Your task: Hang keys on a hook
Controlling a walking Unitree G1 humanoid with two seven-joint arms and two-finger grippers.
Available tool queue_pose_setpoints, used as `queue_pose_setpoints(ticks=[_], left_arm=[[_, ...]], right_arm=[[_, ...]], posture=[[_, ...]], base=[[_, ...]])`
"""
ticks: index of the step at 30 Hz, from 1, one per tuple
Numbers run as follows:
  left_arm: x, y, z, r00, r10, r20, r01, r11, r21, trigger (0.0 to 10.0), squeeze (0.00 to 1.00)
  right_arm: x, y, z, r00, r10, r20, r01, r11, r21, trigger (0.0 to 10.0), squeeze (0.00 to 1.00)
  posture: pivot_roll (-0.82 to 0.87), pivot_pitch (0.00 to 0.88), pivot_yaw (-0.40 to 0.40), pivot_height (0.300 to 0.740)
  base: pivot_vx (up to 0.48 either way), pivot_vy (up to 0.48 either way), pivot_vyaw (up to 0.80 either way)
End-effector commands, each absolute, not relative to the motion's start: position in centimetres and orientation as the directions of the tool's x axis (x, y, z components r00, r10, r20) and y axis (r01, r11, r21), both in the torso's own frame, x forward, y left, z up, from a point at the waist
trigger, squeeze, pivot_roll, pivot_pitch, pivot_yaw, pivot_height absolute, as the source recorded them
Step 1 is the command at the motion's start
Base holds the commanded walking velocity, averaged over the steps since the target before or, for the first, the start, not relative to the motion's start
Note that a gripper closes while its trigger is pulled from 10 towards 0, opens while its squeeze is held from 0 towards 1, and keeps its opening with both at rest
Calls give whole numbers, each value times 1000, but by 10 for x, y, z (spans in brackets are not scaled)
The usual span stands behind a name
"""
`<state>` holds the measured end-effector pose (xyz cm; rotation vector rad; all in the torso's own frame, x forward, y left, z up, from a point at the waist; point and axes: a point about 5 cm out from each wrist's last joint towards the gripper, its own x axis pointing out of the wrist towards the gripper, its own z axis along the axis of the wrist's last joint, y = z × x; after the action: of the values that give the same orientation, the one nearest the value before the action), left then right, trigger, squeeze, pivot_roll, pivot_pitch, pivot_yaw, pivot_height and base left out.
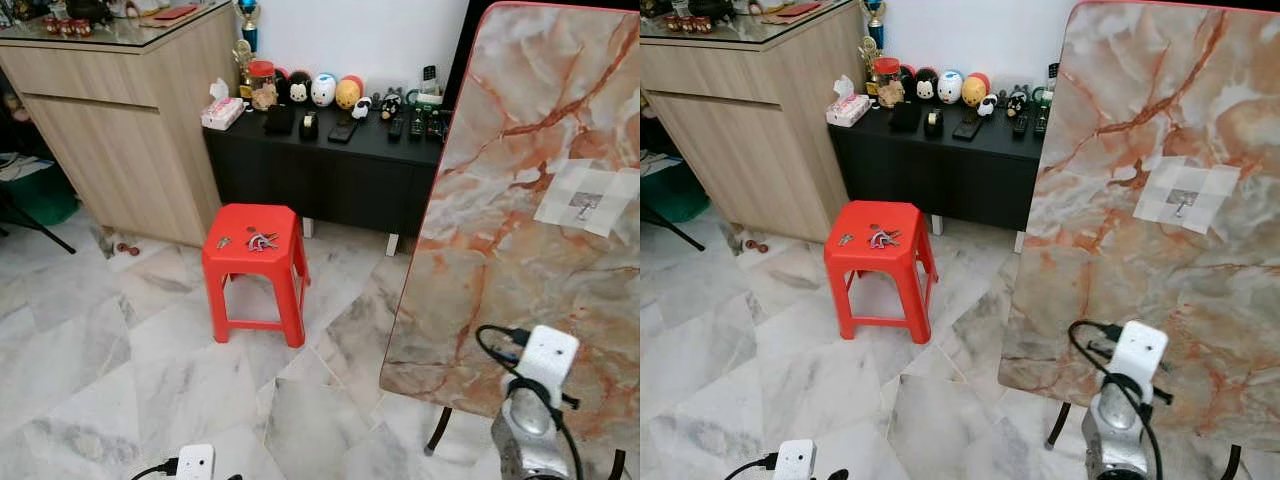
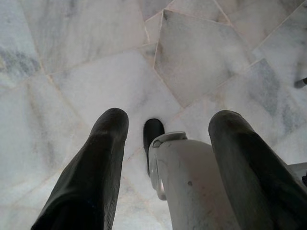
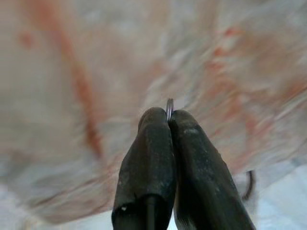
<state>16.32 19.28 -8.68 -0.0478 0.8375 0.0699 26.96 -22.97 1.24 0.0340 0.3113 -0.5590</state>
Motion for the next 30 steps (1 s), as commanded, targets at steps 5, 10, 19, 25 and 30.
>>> queue_pose_setpoints(ticks=[5, 10, 19, 25, 30], left_arm=[[159, 192, -89, 658, 39, -752, -69, 998, -9, 10000, 0], [159, 190, -89, 658, 37, -752, -68, 998, -10, 10000, 0], [161, 191, -88, 659, 48, -750, -77, 997, -4, 10000, 0], [160, 192, -88, 658, 47, -752, -74, 997, -2, 10000, 0], [161, 193, -88, 658, 48, -752, -72, 997, 0, 10000, 0]], right_arm=[[278, -227, 19, 815, -505, -285, 523, 852, -13, 10000, 0], [281, -227, 21, 824, -497, -271, 520, 854, 13, 10000, 0], [283, -224, 23, 837, -481, -261, 500, 866, 7, 10000, 0], [294, -215, 38, 901, -407, -153, 395, 913, -102, 10000, 0], [308, -208, 65, 936, -353, 13, 347, 911, -221, 10000, 0]], posture=[[84, 56, -18, 740], [84, 56, -20, 740], [84, 52, -20, 740], [82, 41, -19, 740], [80, 29, -18, 740]], base=[[0, -295, 0], [0, -283, -633], [0, -27, -244], [0, 0, 0], [0, 0, 0]])
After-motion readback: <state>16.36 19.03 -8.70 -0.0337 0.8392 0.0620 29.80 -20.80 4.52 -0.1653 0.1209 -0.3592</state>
